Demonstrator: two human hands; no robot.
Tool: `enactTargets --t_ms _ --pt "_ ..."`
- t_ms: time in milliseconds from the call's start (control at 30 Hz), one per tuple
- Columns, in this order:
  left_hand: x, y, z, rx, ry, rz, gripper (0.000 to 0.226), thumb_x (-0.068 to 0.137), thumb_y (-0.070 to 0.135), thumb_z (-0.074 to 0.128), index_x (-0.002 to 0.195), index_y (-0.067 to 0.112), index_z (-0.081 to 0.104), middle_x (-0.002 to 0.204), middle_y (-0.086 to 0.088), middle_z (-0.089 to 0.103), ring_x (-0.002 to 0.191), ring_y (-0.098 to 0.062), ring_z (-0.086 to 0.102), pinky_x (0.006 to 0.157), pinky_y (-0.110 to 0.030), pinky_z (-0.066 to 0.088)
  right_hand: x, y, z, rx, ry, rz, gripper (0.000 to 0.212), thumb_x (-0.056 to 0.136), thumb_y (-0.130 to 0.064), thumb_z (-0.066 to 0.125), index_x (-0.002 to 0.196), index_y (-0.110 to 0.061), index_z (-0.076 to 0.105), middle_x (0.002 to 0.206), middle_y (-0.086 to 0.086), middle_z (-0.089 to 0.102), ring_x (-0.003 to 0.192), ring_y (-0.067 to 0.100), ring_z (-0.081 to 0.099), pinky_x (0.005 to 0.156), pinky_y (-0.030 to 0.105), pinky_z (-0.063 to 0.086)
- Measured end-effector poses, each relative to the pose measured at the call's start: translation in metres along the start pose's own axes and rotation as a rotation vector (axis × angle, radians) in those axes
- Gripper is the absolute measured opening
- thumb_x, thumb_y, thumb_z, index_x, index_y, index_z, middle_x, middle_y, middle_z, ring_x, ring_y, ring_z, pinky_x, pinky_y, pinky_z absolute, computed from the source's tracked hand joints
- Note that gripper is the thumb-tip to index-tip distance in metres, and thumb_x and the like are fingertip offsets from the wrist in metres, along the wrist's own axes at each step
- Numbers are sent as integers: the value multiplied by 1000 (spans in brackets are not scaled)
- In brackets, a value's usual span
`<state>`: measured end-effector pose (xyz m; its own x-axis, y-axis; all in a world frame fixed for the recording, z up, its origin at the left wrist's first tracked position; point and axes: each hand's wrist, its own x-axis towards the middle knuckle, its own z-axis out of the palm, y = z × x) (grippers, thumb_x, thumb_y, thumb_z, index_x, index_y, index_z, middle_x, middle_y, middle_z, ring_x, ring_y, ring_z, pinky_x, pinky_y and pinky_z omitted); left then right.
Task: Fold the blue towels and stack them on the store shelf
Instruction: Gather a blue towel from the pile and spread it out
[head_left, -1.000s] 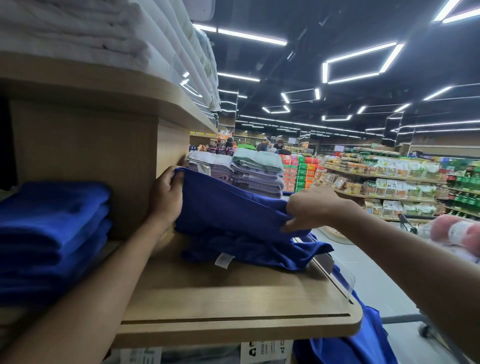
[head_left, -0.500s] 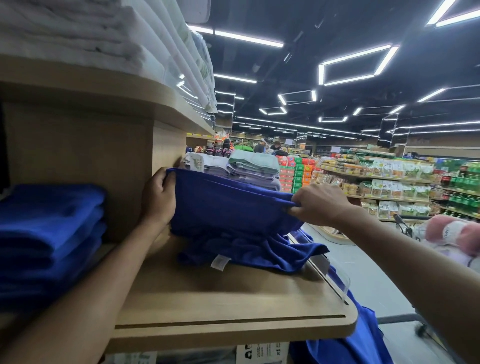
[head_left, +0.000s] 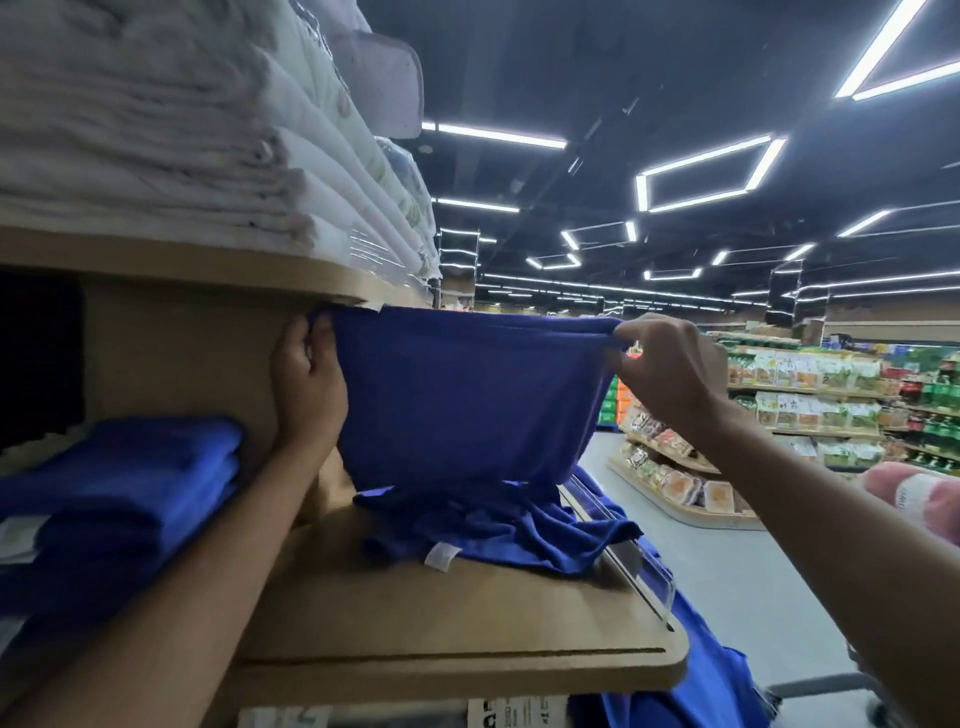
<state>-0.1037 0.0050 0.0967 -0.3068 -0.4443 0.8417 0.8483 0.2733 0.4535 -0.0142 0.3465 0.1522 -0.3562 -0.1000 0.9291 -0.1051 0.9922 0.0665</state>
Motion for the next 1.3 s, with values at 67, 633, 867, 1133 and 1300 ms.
enactTargets --t_ms 67,633,867,1133,1300 --pt "1 16 -11 12 2 33 21 104 22 42 89 28 56 75 9 54 72 -5 45 67 -16 37 6 -4 -20 -95 6 -33 37 94 -57 57 79 -27 71 76 -10 60 64 22 58 58 27 29" --pt "41 126 -134 102 -190 103 28 97 49 48 78 32 61 86 -4 59 77 -13 50 65 -34 39 -10 -10 -130 1164 -916 136 69 71 -45 89 109 7 65 107 19 64 102 34 57 97 52 44" --pt "16 91 -149 187 -388 -104 26 104 32 49 87 34 69 77 29 69 70 16 59 61 2 40 -21 -22 -87 731 -1126 64 22 86 -31 78 105 -19 77 96 1 77 85 15 73 73 28 57" --pt "-65 -34 -146 414 -492 -222 20 104 16 51 92 18 67 90 -14 68 91 -34 64 79 -40 45 -105 -53 24 228 -1127 -57 30 88 -39 75 82 -13 63 67 -7 69 60 7 60 50 14 35" --pt "-79 -54 -145 417 -450 -192 24 103 18 50 82 27 57 81 -12 64 77 -24 56 68 -35 39 -137 -50 60 541 -1080 305 24 85 -18 75 80 3 63 68 8 64 60 17 62 55 30 52"
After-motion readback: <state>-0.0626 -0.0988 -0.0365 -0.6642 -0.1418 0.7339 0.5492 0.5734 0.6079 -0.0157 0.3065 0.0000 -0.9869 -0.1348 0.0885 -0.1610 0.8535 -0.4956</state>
